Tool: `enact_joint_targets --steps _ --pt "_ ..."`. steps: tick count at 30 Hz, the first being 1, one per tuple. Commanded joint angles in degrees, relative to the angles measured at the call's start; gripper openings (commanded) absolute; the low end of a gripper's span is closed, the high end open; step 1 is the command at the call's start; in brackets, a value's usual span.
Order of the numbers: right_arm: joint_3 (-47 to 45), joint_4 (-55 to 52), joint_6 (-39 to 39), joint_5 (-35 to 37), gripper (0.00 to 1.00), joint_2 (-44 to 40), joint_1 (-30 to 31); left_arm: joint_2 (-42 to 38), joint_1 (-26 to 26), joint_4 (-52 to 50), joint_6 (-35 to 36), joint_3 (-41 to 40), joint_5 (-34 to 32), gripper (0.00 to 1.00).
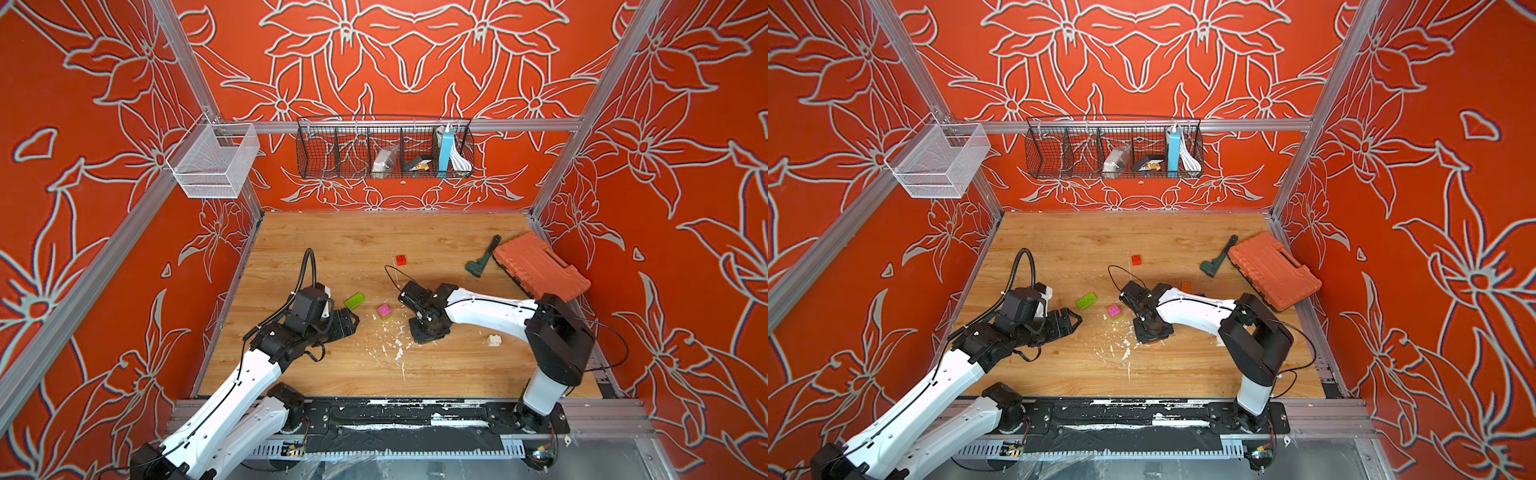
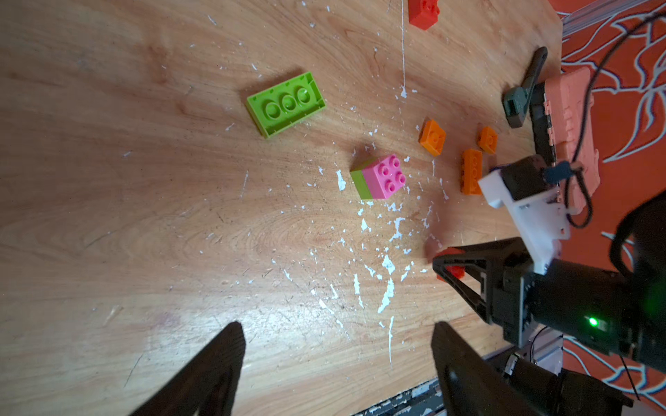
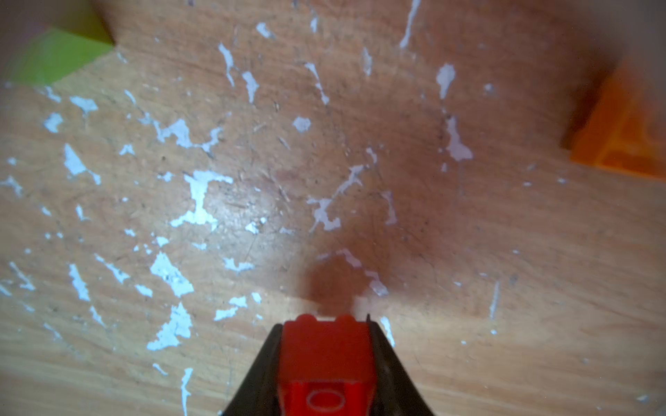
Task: Assemble the letter r with lego
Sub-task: Place the lego brick at the center of the board, then pick up the lego brick from the center of the board.
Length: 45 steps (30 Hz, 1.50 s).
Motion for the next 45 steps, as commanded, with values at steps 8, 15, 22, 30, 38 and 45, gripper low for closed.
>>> enact_joint_targets --steps 8,15,22,30,38,45 --pt "2.30 1.12 3.39 -3.59 0.52 3.40 1.65 0.69 0.26 -2.59 1.31 0.51 1.44 0.83" --pt "-1.10 8.54 3.19 -11.80 0.52 -1.10 2.40 2.59 0.20 -1.42 1.81 0.74 3.28 0.84" --pt "-9.77 16.81 2.92 -13.50 0.52 -11.88 -0.60 5.83 -4.38 -0.58 1.49 2.35 1.19 0.84" --pt "-24.96 20.82 3.04 -17.86 0.58 -31.51 -18.60 19.79 -20.33 3.14 -5.34 7.68 -8.01 0.84" --pt "-28.64 12.37 2.27 -18.86 0.58 -38.80 -31.77 36.71 -29.82 0.92 -13.96 18.78 -14.66 0.83" --pt "-27.77 7.94 -0.32 -18.12 0.58 -42.56 -33.22 46.74 -31.65 -4.03 -16.72 28.12 -17.06 0.79"
